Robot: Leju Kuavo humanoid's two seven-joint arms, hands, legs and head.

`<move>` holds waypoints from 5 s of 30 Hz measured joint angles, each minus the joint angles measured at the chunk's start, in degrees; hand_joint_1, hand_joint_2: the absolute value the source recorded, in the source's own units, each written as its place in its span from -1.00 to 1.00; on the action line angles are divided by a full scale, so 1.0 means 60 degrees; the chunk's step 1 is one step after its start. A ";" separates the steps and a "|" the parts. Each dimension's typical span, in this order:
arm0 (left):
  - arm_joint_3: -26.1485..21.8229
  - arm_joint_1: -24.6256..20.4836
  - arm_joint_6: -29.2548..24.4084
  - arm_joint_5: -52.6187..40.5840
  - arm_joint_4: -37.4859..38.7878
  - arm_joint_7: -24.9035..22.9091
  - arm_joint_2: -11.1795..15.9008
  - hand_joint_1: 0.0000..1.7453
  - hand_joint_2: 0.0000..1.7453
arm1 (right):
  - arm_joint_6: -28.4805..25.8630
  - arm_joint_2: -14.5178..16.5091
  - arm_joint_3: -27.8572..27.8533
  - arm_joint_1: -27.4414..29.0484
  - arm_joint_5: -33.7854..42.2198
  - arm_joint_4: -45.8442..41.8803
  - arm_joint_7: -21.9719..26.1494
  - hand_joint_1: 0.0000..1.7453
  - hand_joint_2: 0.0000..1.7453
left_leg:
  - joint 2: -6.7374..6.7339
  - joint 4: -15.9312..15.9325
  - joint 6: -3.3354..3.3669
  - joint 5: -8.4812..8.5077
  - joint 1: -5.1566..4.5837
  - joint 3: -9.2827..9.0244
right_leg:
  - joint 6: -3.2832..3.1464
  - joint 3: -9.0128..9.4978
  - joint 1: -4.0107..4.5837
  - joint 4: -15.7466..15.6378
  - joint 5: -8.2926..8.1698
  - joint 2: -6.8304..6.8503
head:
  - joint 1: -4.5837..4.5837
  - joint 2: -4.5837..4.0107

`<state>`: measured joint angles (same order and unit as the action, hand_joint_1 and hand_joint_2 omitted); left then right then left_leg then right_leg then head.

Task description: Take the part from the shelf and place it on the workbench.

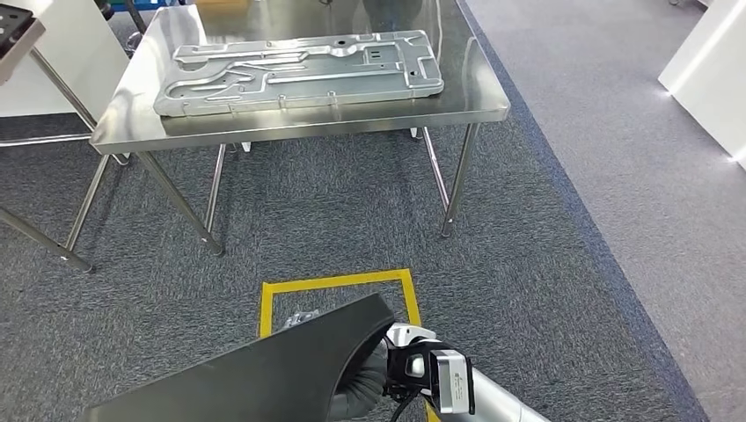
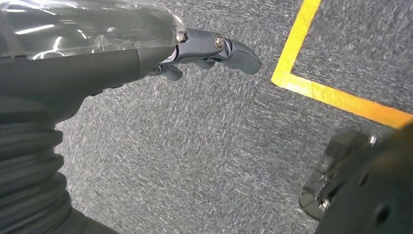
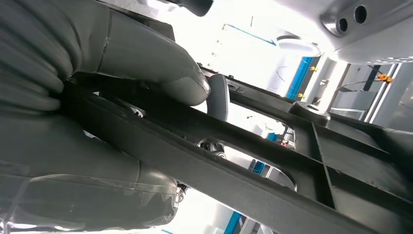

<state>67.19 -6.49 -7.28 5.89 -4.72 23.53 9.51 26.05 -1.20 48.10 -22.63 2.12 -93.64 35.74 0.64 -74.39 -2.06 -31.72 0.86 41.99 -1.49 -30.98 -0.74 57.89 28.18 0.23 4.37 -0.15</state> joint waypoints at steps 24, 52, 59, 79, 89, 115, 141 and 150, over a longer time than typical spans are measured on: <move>0.0000 -0.0004 -0.0097 0.0000 -0.0003 0.0084 -0.0010 -1.00 1.00 | 0.0168 -0.0044 -0.0043 0.0072 0.0083 -0.0048 0.0000 1.00 1.00 | 0.0109 0.2670 0.0421 0.0297 -0.0215 -0.2379 | 0.0075 -0.0944 0.0152 0.0135 -0.0769 -0.0132 | -0.0012 0.0000; 0.0044 0.0022 0.0006 -0.0114 -0.0026 0.0356 0.0010 -1.00 1.00 | 0.0008 -0.0231 -0.0297 0.0515 -0.0038 -0.0645 0.0000 1.00 1.00 | -0.0026 0.2742 0.0421 0.0432 -0.0126 -0.2130 | 0.0195 -0.1015 0.0154 0.0319 -0.0659 -0.0039 | -0.0015 0.0000; 0.0087 -0.0068 0.0018 -0.0253 -0.0033 0.0454 0.0046 -1.00 1.00 | 0.0000 -0.0281 -0.0389 0.0631 -0.0097 -0.0946 0.0000 1.00 1.00 | -0.0049 0.0792 0.0044 0.0109 -0.0073 -0.1284 | -0.0098 -0.0263 0.0066 -0.0002 -0.0355 -0.0028 | -0.0014 0.0000; 0.0357 0.0030 0.0018 -0.0406 -0.0033 0.0543 0.0189 -1.00 1.00 | 0.0523 -0.0313 -0.1292 0.1395 0.0033 -0.1813 0.0000 1.00 1.00 | -0.0039 0.2740 0.0463 0.0820 -0.0018 -0.1866 | 0.0493 -0.1189 0.0054 0.2035 0.0910 -0.0095 | -0.0018 0.0000; 0.0473 -0.0110 -0.0034 -0.0404 -0.0036 0.0532 0.0205 -1.00 1.00 | 0.0512 -0.0291 -0.1347 0.1448 0.0016 -0.1861 0.0000 1.00 1.00 | -0.0056 0.1201 0.0006 0.0051 -0.0040 -0.1679 | -0.0111 -0.0293 0.0076 0.0242 -0.0206 -0.0073 | -0.0016 0.0000; 0.0476 -0.0138 0.0046 -0.0406 -0.0048 0.0614 0.0198 -1.00 1.00 | -0.3554 -0.0962 -0.2499 -0.1168 -0.2243 -0.0248 0.0000 1.00 1.00 | -0.0053 0.2780 0.0326 0.0174 -0.0167 -0.2579 | 0.0193 -0.1454 0.0080 0.0299 -0.1138 -0.0105 | -0.0016 0.0000; 0.0714 -0.0236 0.0275 -0.0403 -0.0084 0.0947 0.0232 -1.00 1.00 | -0.5046 -0.0778 -0.5474 -0.8175 -0.6682 0.5037 -0.1704 1.00 1.00 | -0.0065 0.2868 0.0467 0.1114 -0.0037 -0.1521 | 0.0421 -0.1813 -0.0034 0.1971 -0.0272 -0.0066 | -0.0018 0.0000; 0.0737 -0.0407 0.0591 -0.0461 -0.0090 0.1335 0.0204 -1.00 1.00 | -0.3266 -0.0444 -0.2582 -0.8057 -1.1410 0.9974 -0.4298 1.00 1.00 | -0.0045 0.2180 0.0063 0.0561 -0.0015 -0.1329 | 0.0061 -0.0834 0.0000 0.0069 -0.0748 -0.0040 | -0.0018 0.0000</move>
<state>71.61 -8.93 -3.73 3.13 -5.26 31.55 10.73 6.46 -3.86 32.60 -70.97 -66.34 -33.79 9.95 0.37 -61.31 -1.68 -28.35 0.77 34.02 -1.12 -35.98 -0.74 58.30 23.69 -0.02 4.26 -0.15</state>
